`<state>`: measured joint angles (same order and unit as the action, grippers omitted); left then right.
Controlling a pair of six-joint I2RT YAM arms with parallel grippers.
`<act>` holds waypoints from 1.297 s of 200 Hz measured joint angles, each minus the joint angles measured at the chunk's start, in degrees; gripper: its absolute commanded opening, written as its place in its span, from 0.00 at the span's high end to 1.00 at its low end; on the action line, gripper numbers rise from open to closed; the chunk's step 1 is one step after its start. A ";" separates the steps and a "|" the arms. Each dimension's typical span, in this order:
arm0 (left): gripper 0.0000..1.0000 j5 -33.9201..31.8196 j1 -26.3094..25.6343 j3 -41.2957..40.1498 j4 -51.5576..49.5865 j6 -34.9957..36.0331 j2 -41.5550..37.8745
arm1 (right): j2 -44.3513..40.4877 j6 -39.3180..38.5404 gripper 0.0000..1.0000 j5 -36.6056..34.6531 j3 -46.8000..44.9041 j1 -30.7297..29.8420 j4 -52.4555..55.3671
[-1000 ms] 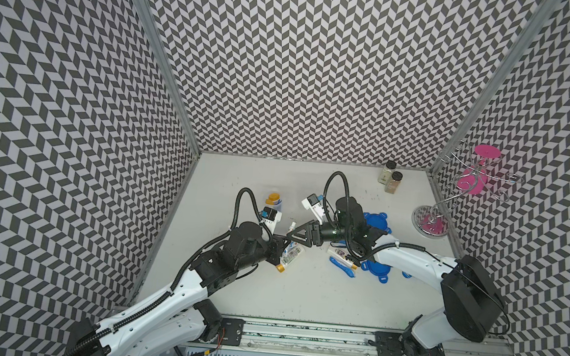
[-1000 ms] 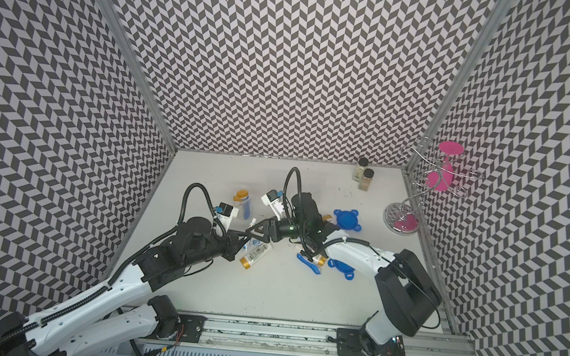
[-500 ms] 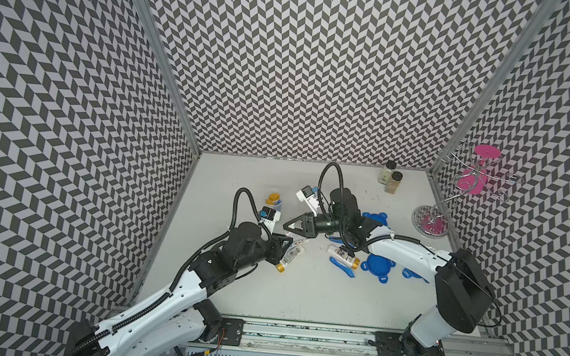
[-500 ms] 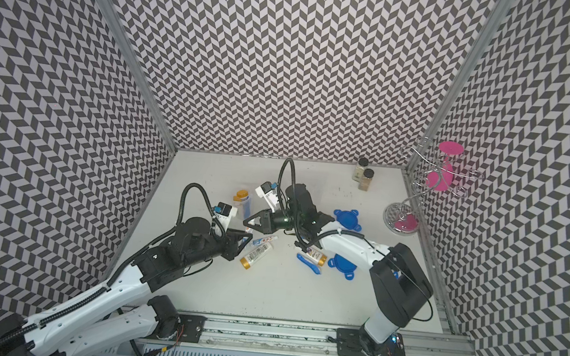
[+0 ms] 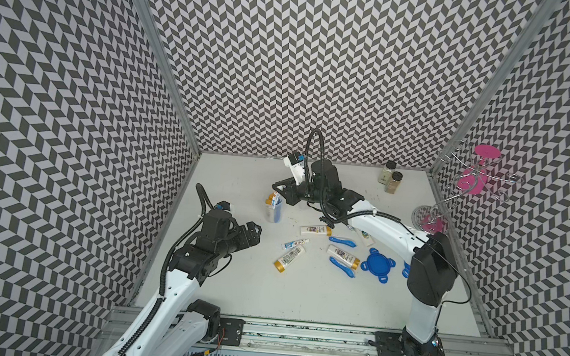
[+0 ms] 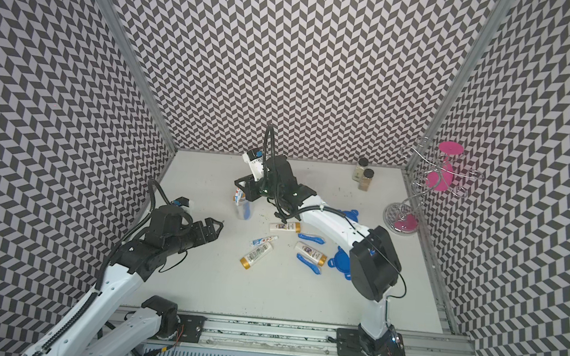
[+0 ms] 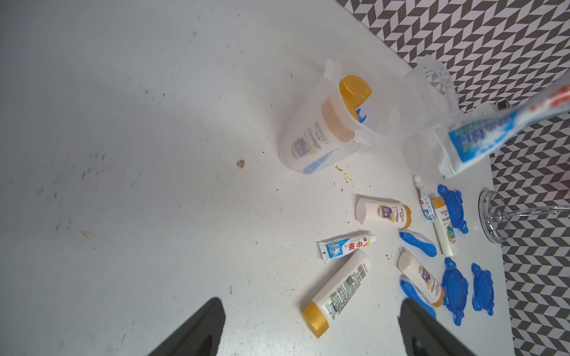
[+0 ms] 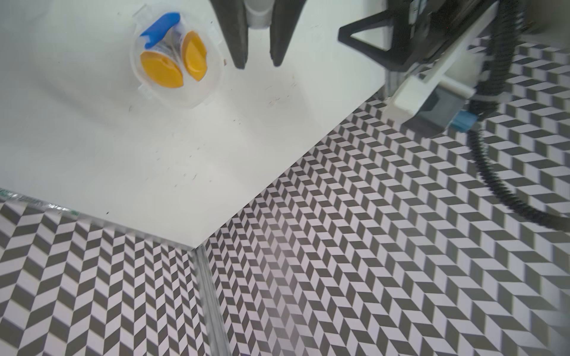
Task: Pack away toiletry kits
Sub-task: Place the toiletry item into the container.
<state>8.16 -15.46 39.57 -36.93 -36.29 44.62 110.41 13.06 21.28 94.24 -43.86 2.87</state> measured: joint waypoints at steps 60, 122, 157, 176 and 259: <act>0.10 1.20 0.11 0.00 -3.54 -0.39 -0.24 | 6.43 -3.21 1.00 -10.38 2.82 -1.40 -1.95; 0.10 2.89 0.13 0.00 -3.89 0.90 -0.28 | 7.56 -4.07 1.00 -15.56 3.13 -1.44 -3.30; 0.10 3.39 -0.13 0.00 -3.80 1.77 -0.28 | 8.20 -4.79 1.00 -17.27 3.13 -1.86 -3.37; 0.10 3.54 -0.42 0.00 -3.63 2.19 -0.28 | 8.94 -5.49 1.00 -18.18 3.13 -2.21 -3.37; 0.07 3.56 -0.68 0.00 -2.97 3.43 -0.20 | 10.10 -6.80 0.54 -19.96 -0.33 -2.91 -3.63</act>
<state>11.73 -16.14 39.57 -39.90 -32.86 44.42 120.51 6.26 1.32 93.91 -46.76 -0.75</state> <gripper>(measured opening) 0.927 0.371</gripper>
